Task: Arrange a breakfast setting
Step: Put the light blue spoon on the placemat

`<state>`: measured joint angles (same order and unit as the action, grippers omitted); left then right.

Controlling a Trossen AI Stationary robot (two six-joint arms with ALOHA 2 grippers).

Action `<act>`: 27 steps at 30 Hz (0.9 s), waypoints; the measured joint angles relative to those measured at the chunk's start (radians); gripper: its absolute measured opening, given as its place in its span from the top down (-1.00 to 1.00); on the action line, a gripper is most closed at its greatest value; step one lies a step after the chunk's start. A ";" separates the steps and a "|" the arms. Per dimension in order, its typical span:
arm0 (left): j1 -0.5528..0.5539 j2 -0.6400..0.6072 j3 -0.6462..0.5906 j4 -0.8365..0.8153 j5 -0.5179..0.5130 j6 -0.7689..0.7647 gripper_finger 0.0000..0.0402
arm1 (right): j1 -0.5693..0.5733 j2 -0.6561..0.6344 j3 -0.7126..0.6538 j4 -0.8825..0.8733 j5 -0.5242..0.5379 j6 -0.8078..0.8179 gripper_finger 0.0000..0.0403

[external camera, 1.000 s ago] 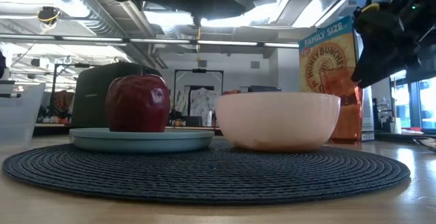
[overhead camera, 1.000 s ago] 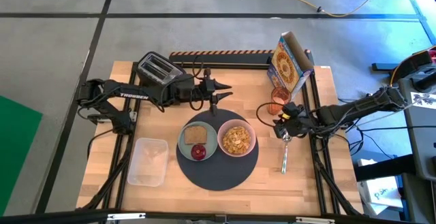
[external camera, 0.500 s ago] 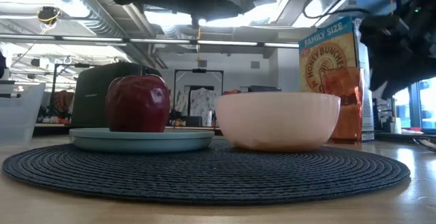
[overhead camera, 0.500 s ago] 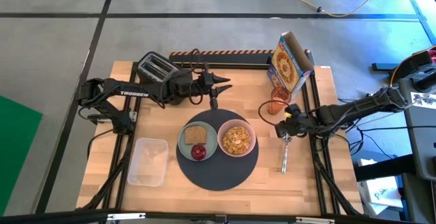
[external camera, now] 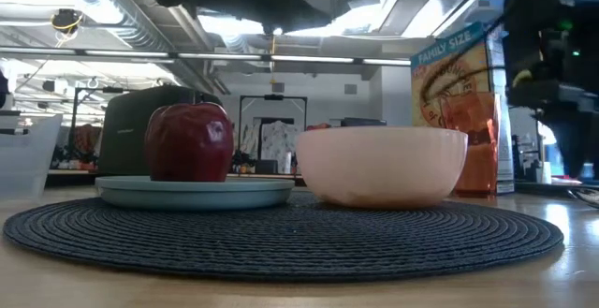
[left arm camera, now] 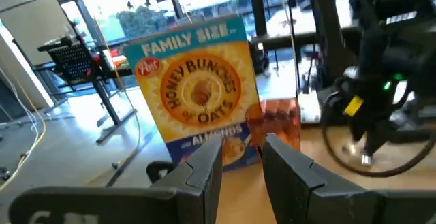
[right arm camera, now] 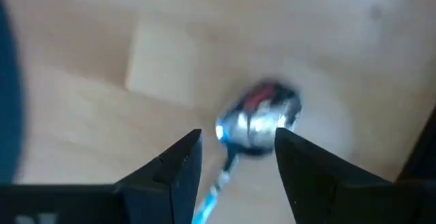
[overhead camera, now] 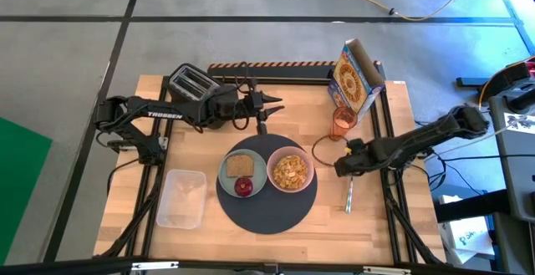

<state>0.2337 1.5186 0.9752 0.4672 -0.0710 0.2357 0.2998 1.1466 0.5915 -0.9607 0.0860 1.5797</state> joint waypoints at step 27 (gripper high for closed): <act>-0.018 -0.279 0.000 -0.523 -0.366 -0.023 0.52 | 0.290 0.232 0.023 0.185 -0.099 0.250 0.80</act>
<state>0.2153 1.2400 0.9752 -0.0563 -0.4369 0.2130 0.5896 1.3788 0.6147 -0.7756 -0.0127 1.8294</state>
